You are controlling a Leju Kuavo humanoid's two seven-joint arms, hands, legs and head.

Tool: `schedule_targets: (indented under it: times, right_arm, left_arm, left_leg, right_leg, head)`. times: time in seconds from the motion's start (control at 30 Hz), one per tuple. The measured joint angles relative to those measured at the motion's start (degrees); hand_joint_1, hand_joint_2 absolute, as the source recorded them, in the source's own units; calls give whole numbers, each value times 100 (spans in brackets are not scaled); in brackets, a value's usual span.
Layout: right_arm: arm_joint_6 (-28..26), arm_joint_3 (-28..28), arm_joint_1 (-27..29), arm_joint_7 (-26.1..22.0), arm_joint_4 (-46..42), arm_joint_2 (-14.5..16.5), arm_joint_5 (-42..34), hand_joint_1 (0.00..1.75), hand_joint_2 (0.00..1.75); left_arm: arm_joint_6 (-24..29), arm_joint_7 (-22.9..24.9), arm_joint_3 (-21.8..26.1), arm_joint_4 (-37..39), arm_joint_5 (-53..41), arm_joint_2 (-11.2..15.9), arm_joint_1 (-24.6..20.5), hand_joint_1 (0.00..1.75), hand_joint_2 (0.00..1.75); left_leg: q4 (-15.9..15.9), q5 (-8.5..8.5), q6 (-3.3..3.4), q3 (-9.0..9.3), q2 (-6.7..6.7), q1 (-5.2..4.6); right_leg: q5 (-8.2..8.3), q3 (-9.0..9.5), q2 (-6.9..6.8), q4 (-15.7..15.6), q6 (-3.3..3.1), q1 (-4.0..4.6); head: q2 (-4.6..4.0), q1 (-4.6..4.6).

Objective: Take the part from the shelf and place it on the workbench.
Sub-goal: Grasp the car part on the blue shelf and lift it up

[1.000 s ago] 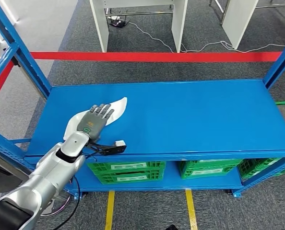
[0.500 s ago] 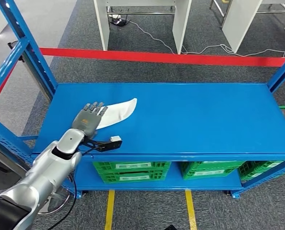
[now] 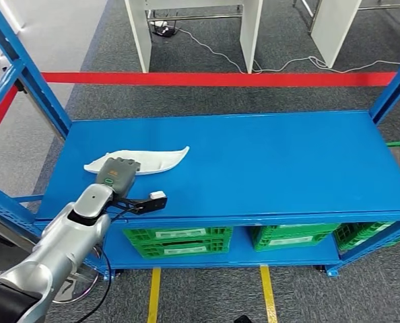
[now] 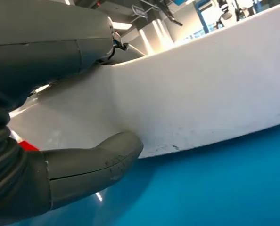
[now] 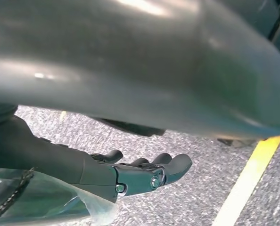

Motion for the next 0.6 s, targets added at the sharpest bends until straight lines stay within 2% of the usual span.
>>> schedule_targets:
  times: [0.03, 0.07, 0.1, 0.13, 0.2, 0.23, 0.27, 0.3, 0.4, 0.43, 0.47, 0.53, 0.57, 0.6]
  right_arm:
    - [0, -9, 0, 2, 0, 0, 1, 0, 0]
    - [0, -19, 3, 4, 0, -1, 1, 0, 0]
    - [-1, -28, 6, 6, 0, -1, 1, 0, 0]
    - [-1, -36, 8, 7, 0, -1, 1, 0, 0]
    - [-1, -42, 6, 7, 0, 1, 2, 0, 0]
    - [-1, -43, 2, 7, 0, 1, 2, 0, 0]
    - [-1, -45, -1, 7, 0, 1, 2, 0, 0]
    - [-1, -46, -3, 7, 0, 1, 2, 0, 0]
    - [-2, -51, 0, 6, 0, 1, 4, 0, 0]
    - [-2, -52, 0, 6, 0, 1, 5, 0, 0]
    - [-2, -53, 0, 6, 0, 1, 9, 0, 0]
    - [-1, -56, 1, 5, 0, 1, 26, 0, 0]
    - [0, -57, 5, 5, 0, 1, 38, 0, 0]
    - [1, -59, 9, 4, 0, 0, 49, 0, 0]
  left_arm:
    - [0, 2, 5, 7, 0, 0, 7, 175, 175]
    - [1, 4, 10, 14, 0, 0, 16, 175, 175]
    - [4, 4, 16, 21, -1, -1, 21, 175, 175]
    - [7, 4, 20, 25, -1, -1, 22, 175, 175]
    - [12, 4, 26, 28, -2, -1, 12, 175, 175]
    - [13, 4, 27, 28, -2, -2, 4, 175, 175]
    - [15, 4, 27, 28, -2, -3, -4, 175, 175]
    - [17, 4, 27, 28, -2, -4, -10, 175, 175]
    - [22, 4, 27, 28, -5, -8, -17, 175, 175]
    - [27, -5, 27, 29, -10, -9, -20, 175, 175]
    - [41, -31, 27, 31, -18, -11, -21, 175, 175]
    - [138, -140, 26, 37, -75, -4, 2, 175, 175]
    - [235, -200, 25, 39, -121, 3, 29, 175, 175]
    - [364, -249, 22, 40, -171, 14, 62, 175, 175]
  left_leg:
    - [384, -158, -18, -177, 0, 8]
    - [663, -236, -26, -308, 0, 15]
    - [762, -210, -25, -359, 0, 19]
    - [640, -80, -14, -307, 0, 22]
    - [-74, 319, 35, 20, 0, 20]
    - [-426, 448, 62, 183, 0, 10]
    - [-669, 508, 87, 293, 0, 0]
    - [-780, 503, 105, 339, -2, -11]
    - [-862, 505, 172, 371, -4, -5]
    - [-891, 521, 203, 387, -2, 8]
    - [-916, 535, 230, 400, 1, 23]
    - [-921, 540, 256, 394, 2, 22]
    - [-920, 540, 259, 390, 1, 17]
    - [-917, 540, 260, 389, 1, 13]
  right_leg:
    - [-3, 1, -1, 1, -8, 1]
    - [-5, 3, -1, 2, -10, 2]
    - [-7, 8, 1, 3, -11, 3]
    - [-9, 17, 6, 4, -9, 3]
    - [-20, 47, 18, 3, 8, 3]
    - [-29, 53, 24, 7, 27, 13]
    - [-33, 49, 29, 9, 50, 22]
    - [-34, 41, 30, 7, 77, 28]
    - [-55, 24, 27, 2, 172, 23]
    - [-131, -25, 23, 98, 196, 20]
    - [-266, -135, 20, 320, 212, 19]
    - [-616, -504, 15, 1072, 232, 14]
    - [-727, -680, 15, 1418, 241, 13]
    - [-734, -779, 15, 1593, 246, 13]
  head:
    - [0, -2]
    - [0, 0]
    - [0, -2]
    - [0, -2]
    - [0, -2]
    - [0, 0]
    - [0, 3]
    - [0, 6]
    - [0, 8]
    - [0, 14]
    - [0, 22]
    - [0, 34]
    - [0, 33]
    - [0, 32]
